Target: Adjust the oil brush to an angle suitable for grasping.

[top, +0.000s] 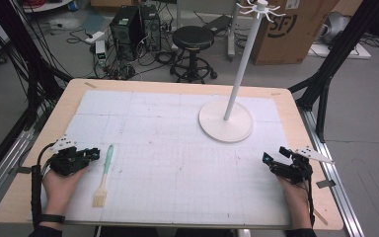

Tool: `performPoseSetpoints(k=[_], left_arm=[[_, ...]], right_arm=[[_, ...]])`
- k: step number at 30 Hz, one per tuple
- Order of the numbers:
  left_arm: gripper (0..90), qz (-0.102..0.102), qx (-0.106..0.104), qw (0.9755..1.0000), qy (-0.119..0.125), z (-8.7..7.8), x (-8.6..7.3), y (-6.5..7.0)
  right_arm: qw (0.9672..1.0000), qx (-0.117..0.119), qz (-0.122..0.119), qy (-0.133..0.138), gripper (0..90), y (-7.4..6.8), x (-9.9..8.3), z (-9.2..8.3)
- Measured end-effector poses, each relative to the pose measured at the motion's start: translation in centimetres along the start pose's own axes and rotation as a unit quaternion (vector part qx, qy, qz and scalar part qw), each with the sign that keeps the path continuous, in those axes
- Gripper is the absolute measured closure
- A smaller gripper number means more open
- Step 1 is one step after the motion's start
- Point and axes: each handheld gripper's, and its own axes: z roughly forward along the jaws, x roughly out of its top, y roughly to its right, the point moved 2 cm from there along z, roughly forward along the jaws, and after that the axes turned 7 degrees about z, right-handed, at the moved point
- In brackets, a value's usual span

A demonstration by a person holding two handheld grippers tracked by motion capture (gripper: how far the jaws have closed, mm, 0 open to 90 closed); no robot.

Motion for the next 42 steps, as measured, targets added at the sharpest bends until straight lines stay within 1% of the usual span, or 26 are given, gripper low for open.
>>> performPoseSetpoints(k=[1,3,6,8,10,12,17,23,24,25,30,32,33,34,37,38,40,42], left_arm=[[83.4,0.001,0.001,1.0000,-0.006,0.3,0.1,0.1],[83.6,0.007,0.003,0.9998,-0.017,0.7,0.3,0.3],[85.5,0.007,0.003,0.9996,-0.026,1.3,0.5,0.6],[85.8,0.011,0.004,0.9993,-0.036,1.6,0.6,0.7],[86.7,0.009,-0.002,0.9993,-0.036,1.9,0.8,0.9],[87.3,0.014,-0.003,0.9992,-0.038,2.2,1.0,1.3],[88.3,0.020,-0.020,0.9989,-0.037,3.1,1.6,2.2],[88.5,0.029,-0.034,0.9983,-0.038,3.9,2.0,3.0],[88.7,0.032,-0.039,0.9980,-0.039,4.0,2.1,3.2],[88.8,0.035,-0.041,0.9978,-0.039,4.1,2.2,3.4],[88.8,0.048,-0.060,0.9963,-0.040,5.0,2.8,4.5],[88.6,0.058,-0.062,0.9957,-0.039,5.2,3.0,4.8],[87.4,0.061,-0.060,0.9956,-0.038,5.2,3.1,4.9],[85.0,0.059,-0.057,0.9960,-0.034,5.1,3.2,4.8],[73.6,0.053,-0.048,0.9973,-0.019,4.1,3.4,4.4],[68.8,0.052,-0.043,0.9976,-0.011,3.6,3.5,4.1],[55.1,0.044,-0.032,0.9985,0.007,2.4,3.5,3.7],[42.4,0.036,-0.027,0.9984,0.034,1.2,3.4,3.1]], right_arm=[[1.0000,0.000,0.000,0.000,16.8,0.0,0.0,0.0],[1.0000,0.000,0.000,0.000,16.8,0.0,0.0,0.0],[1.0000,0.001,-0.001,0.001,16.9,0.0,0.0,0.0],[1.0000,0.001,-0.002,0.001,16.9,0.0,0.0,0.0],[1.0000,0.001,-0.001,0.000,16.9,0.0,0.0,0.0],[1.0000,0.000,-0.002,0.001,17.0,0.0,0.0,0.0],[1.0000,-0.001,0.000,-0.002,17.0,-0.1,0.0,0.0],[1.0000,-0.001,0.000,-0.002,17.0,-0.1,0.0,0.0],[1.0000,-0.001,-0.004,0.001,17.0,-0.1,0.0,0.0],[1.0000,-0.001,0.000,-0.002,17.0,-0.1,0.0,0.0],[1.0000,-0.001,-0.001,0.000,17.0,-0.1,0.0,0.0],[1.0000,-0.002,-0.004,0.001,17.0,0.0,0.0,0.0],[1.0000,-0.001,-0.002,0.000,17.0,0.0,0.0,0.0],[1.0000,-0.001,-0.002,0.000,17.0,0.0,0.0,0.0],[1.0000,-0.001,-0.002,-0.001,17.0,-0.1,0.0,0.0],[1.0000,-0.001,-0.002,-0.001,17.0,-0.1,0.0,0.0],[1.0000,-0.001,-0.003,0.001,17.0,0.0,0.0,0.0],[1.0000,-0.001,-0.003,0.001,17.0,0.0,0.0,0.0]])
